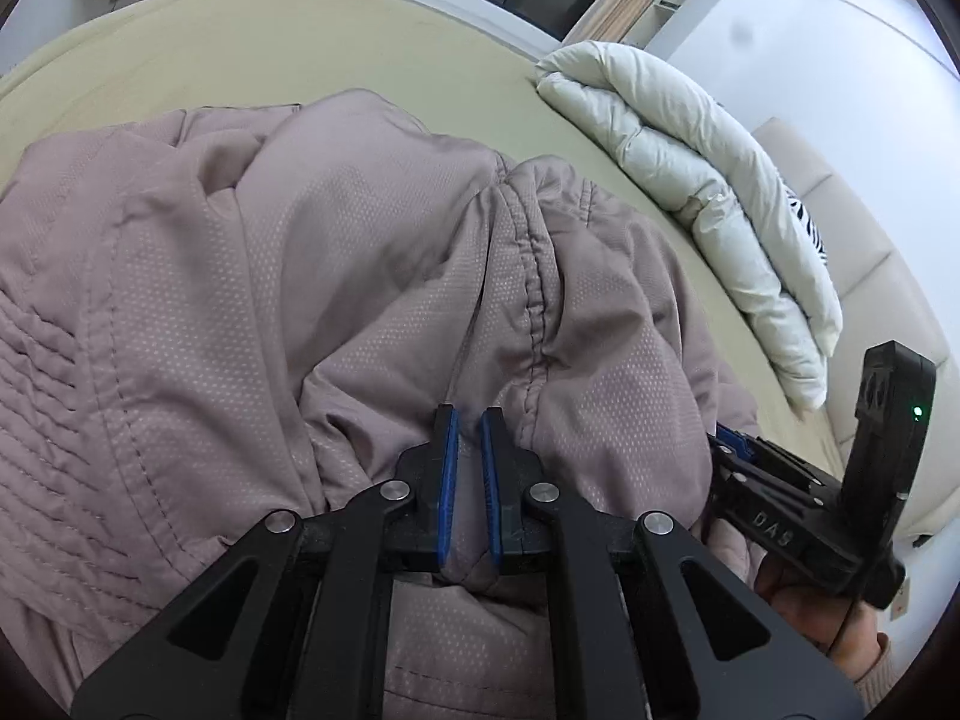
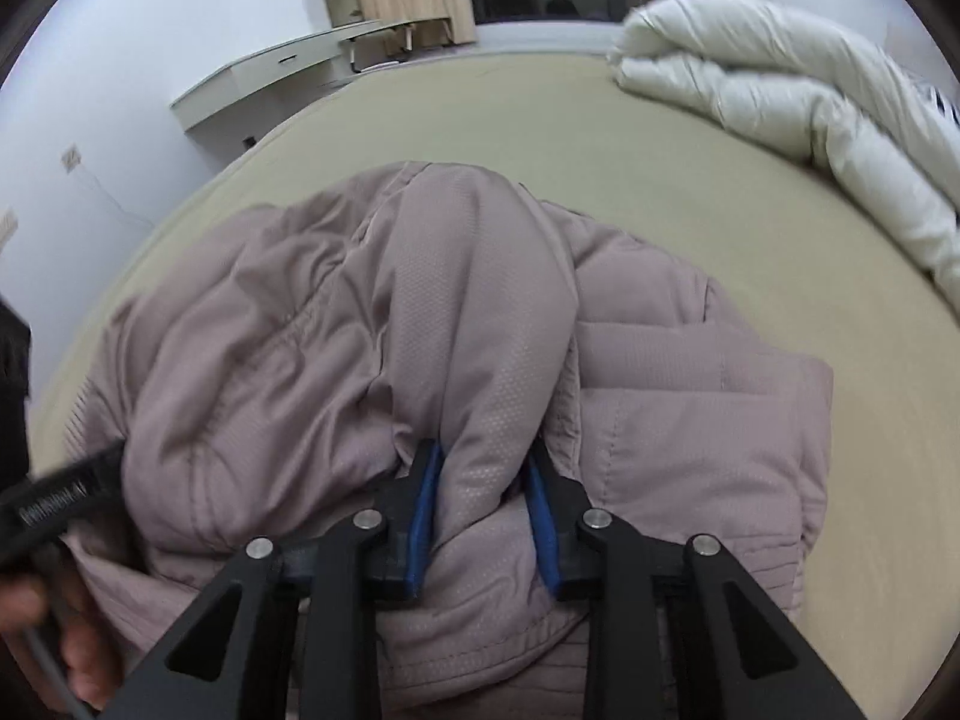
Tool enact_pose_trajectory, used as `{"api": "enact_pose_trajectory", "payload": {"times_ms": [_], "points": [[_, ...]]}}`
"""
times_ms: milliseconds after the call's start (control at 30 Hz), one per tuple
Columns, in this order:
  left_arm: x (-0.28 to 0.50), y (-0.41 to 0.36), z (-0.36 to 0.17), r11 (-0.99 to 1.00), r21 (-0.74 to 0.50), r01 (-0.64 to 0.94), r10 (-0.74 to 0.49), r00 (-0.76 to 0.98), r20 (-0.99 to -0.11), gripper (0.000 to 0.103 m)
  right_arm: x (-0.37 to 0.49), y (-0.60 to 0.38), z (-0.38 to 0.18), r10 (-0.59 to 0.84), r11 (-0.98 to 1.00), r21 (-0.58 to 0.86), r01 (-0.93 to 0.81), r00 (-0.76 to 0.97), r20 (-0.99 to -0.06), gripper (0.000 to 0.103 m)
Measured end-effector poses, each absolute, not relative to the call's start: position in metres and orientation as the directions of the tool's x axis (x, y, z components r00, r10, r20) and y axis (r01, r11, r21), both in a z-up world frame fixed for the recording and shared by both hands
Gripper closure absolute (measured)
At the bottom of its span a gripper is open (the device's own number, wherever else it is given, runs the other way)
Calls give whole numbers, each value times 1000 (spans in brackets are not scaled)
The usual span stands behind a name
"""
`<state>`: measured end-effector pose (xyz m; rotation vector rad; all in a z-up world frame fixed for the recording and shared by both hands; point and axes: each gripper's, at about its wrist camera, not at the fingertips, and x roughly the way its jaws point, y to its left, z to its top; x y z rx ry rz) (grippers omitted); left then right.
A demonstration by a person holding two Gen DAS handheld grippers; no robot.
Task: Fold large clothes
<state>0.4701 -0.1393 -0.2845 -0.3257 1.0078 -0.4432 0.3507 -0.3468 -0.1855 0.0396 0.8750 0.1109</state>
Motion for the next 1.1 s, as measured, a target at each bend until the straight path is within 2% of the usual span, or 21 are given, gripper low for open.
{"api": "enact_pose_trajectory", "payload": {"times_ms": [100,200,300,400,467,567,667,733,800,833,900,933,967,1033,1100], "points": [[478,-148,-288,869,-447,213,-493,442,-749,96,359,-342,-182,82,996,52,-66,626,-776,72],[475,-137,-258,868,-453,202,-490,486,-723,96,341,-346,-147,116,991,134,-22,649,-752,73],[443,-124,-219,882,-397,254,-466,596,-654,96,312,-349,-119,129,989,137,-49,727,-675,73],[422,-138,-216,899,-305,316,-438,606,-664,96,295,-334,-110,173,984,153,-95,728,-663,73],[422,-151,-234,900,-290,326,-432,570,-699,96,294,-321,-122,201,980,150,-134,700,-685,73],[435,-160,-269,902,-314,296,-425,491,-760,96,309,-316,-165,187,982,146,-116,603,-775,74],[447,-170,-276,909,-291,297,-406,483,-775,96,317,-318,-191,183,983,134,-125,622,-761,77],[450,-175,-279,911,-269,312,-396,484,-780,96,321,-317,-190,174,985,136,-109,620,-765,76],[450,-171,-276,902,-300,312,-421,469,-777,96,320,-312,-185,161,987,117,-111,613,-774,76],[447,-164,-269,895,-324,305,-437,465,-770,95,315,-311,-178,160,987,115,-112,614,-773,73],[434,-148,-252,890,-345,298,-453,481,-751,95,299,-316,-159,184,983,149,-110,642,-744,53],[422,-138,-239,894,-328,304,-443,502,-743,95,287,-318,-154,183,983,151,-105,671,-719,30],[408,-126,-226,902,-305,306,-427,522,-738,95,270,-321,-146,174,984,147,-100,706,-687,16],[380,-103,-208,916,-270,297,-396,557,-730,95,236,-328,-129,174,983,151,-101,759,-628,11],[352,-76,-197,932,-238,274,-357,573,-737,95,202,-338,-120,180,981,172,-92,769,-613,10]]}}
